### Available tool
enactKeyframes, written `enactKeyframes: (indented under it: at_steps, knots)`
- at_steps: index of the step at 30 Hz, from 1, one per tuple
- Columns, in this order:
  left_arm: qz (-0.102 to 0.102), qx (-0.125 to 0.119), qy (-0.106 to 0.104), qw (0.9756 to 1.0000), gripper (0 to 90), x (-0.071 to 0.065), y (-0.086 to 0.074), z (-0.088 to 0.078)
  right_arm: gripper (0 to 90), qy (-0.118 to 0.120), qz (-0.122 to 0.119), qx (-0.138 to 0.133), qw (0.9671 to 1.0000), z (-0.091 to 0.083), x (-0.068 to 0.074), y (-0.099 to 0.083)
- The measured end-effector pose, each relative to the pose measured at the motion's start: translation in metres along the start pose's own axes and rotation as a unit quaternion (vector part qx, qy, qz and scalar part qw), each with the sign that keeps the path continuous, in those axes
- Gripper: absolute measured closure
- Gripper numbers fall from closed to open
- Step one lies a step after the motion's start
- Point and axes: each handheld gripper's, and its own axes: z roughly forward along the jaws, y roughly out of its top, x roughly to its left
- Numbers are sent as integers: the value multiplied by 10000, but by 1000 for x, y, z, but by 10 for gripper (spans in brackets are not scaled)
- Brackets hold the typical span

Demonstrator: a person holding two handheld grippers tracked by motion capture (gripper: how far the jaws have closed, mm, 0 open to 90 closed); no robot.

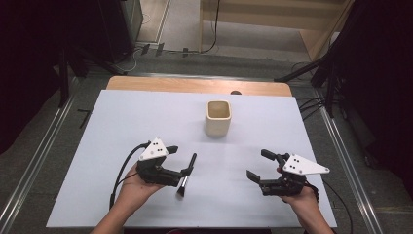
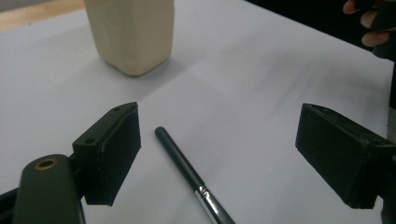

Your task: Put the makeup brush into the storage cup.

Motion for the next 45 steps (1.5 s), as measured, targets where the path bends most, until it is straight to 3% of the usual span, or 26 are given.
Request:
enactKeyframes:
  at_steps: [1,3,5,8,10,16,17,18,22,23,24,25,27,28,31,33,34,36,39,42,45]
  knots:
    - [0,0,0,10000,153,0,0,0,145,0,0,0,10000,0,0,0]
    - [-182,207,118,9996,153,-1,2,1,144,12,-19,22,10000,1,0,0]
    - [-227,366,214,9988,153,-1,4,2,144,10,-36,51,10000,2,-1,0]
    - [-192,724,416,9963,152,-2,7,3,144,4,-28,89,10000,4,-1,1]
    - [-291,928,457,9942,153,-2,9,5,145,-4,-34,96,9999,4,-1,1]
    - [-496,1212,533,9900,153,-1,13,10,145,-18,-31,127,9999,6,-2,1]
    - [-628,1364,530,9872,153,0,16,12,145,-19,-32,135,9999,6,-2,1]
    - [-628,1364,530,9872,153,0,16,12,145,-19,-32,135,9999,6,-2,1]
    - [-900,1681,510,9803,155,2,22,18,145,-51,-39,159,9999,5,-2,0]
    - [-900,1681,510,9803,155,2,22,18,145,-51,-39,159,9999,5,-2,0]
    - [-964,1740,500,9788,156,2,23,18,145,-60,-40,168,9998,5,-2,0]
    - [-1028,1872,527,9755,156,3,24,20,145,-60,-36,171,9998,5,-2,0]
    - [-1081,1998,591,9721,161,4,25,22,145,-66,-27,178,9998,5,-2,0]
    - [-1116,1973,608,9721,161,4,25,23,145,-64,-21,182,9998,5,-2,0]
    - [-1303,2048,544,9686,161,7,26,25,145,-62,-32,187,9998,6,-2,0]
    - [-1328,2133,549,9663,161,7,26,27,145,-69,-35,193,9998,6,-2,0]
    - [-1328,2133,549,9663,161,7,26,27,145,-69,-35,193,9998,6,-2,0]
    - [-1477,2225,536,9622,161,7,27,30,145,-69,-34,198,9998,6,-1,0]
    - [-1548,2224,532,9611,161,6,28,32,145,-77,-37,219,9997,7,-1,0]
    - [-1580,2270,662,9587,161,4,27,36,145,-91,-14,221,9997,7,-1,-1]
    - [-1596,2260,694,9584,161,3,25,38,145,-95,-13,223,9997,7,-1,-1]
